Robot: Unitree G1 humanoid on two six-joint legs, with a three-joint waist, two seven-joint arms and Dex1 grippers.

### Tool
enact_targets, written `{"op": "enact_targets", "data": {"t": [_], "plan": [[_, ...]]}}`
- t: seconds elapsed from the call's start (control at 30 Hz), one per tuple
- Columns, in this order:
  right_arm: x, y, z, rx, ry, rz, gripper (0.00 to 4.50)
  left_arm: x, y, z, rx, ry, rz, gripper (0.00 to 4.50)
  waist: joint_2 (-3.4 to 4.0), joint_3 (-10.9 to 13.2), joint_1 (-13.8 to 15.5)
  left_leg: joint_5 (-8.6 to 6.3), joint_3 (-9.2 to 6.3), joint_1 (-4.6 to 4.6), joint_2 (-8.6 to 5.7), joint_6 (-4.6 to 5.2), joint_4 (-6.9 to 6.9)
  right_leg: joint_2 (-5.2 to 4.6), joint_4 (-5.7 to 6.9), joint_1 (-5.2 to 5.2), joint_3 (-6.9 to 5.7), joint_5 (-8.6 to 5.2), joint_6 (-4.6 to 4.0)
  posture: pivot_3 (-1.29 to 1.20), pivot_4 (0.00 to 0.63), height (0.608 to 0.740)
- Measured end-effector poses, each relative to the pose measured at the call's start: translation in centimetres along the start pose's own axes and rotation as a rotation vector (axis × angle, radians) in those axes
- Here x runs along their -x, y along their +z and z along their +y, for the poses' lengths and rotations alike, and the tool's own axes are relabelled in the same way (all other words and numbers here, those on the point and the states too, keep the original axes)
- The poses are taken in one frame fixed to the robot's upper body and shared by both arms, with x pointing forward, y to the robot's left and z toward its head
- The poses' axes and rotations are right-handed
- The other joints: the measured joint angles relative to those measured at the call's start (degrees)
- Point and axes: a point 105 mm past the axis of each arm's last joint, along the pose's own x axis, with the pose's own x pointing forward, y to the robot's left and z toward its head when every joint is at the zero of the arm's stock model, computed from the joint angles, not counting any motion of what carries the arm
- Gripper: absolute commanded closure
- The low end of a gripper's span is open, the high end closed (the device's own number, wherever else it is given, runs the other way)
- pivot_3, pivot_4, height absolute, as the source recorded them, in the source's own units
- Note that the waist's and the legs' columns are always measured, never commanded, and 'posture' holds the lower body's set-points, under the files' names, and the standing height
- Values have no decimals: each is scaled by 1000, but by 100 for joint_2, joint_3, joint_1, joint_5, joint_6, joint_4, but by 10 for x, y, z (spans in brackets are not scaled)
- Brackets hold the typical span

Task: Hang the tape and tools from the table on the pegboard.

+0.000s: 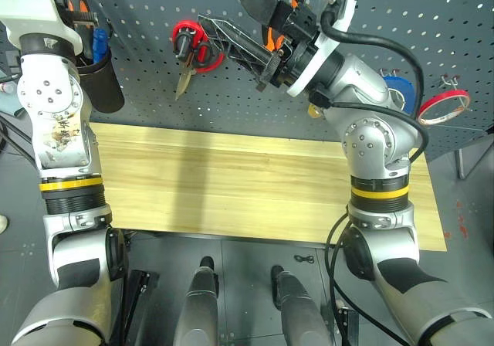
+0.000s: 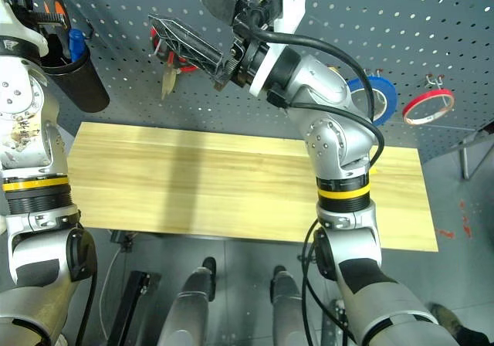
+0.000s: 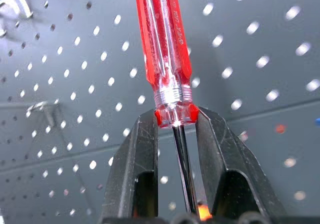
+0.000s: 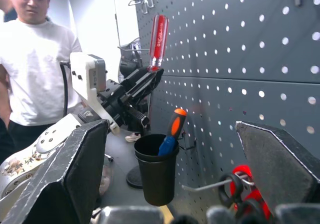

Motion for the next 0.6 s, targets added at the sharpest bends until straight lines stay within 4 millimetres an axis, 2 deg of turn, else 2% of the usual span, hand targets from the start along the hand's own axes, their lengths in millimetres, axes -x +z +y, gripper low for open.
{"op": "enact_targets", "data": {"t": [0.17, 0.33, 0.37, 0.4, 0.47, 0.5, 0.57, 0.6], "plan": [[0, -2, 1, 15, 1, 19, 0, 12, -35, -7, 21, -41, 121, 3893, 0, -1, 4, 4, -2, -2, 0, -5, 0, -1, 1, 0, -4, 1, -2, 121, 318, 740], [1, -3, 1, 22, 3, 32, 0, 15, -51, -8, 30, -54, 158, 3893, 0, 0, 0, 4, -2, -1, 0, -6, 0, -1, 1, 0, -4, 2, -2, 117, 331, 740], [2, -3, 1, 26, 1, 35, 0, 16, -55, -8, 32, -54, 167, 2858, 0, -1, 0, 4, -2, -1, 0, -6, 0, -1, 1, 0, -4, 2, -3, 116, 328, 740], [2, -3, 0, 28, -1, 37, 0, 17, -58, -8, 34, -53, 173, 2576, 0, -1, -1, 4, -2, -1, 0, -6, 0, -1, 1, 0, -4, 2, -2, 116, 328, 740], [2, -3, 0, 28, -1, 38, 0, 16, -57, -7, 35, -51, 163, 1557, 0, -1, -2, 4, -2, -1, 0, -6, 0, -1, 2, 0, -4, 2, -3, 120, 326, 740], [2, -3, 0, 29, -1, 39, 0, 16, -56, -6, 34, -53, 158, 1219, 0, -1, -3, 4, -2, 0, 0, -6, 0, -1, 3, 0, -4, 2, -3, 120, 326, 740], [2, -4, 0, 30, -2, 41, 0, 16, -56, -4, 39, -53, 157, 262, 0, -1, -2, 5, -2, 0, 0, -6, 0, -1, 4, 0, -4, 2, -3, 132, 324, 740], [3, -4, 0, 30, -3, 43, 0, 16, -56, -3, 46, -55, 156, 121, 0, -1, -1, 5, -2, 0, 0, -6, 1, -1, 4, 0, -4, 2, -3, 132, 324, 740]]}}
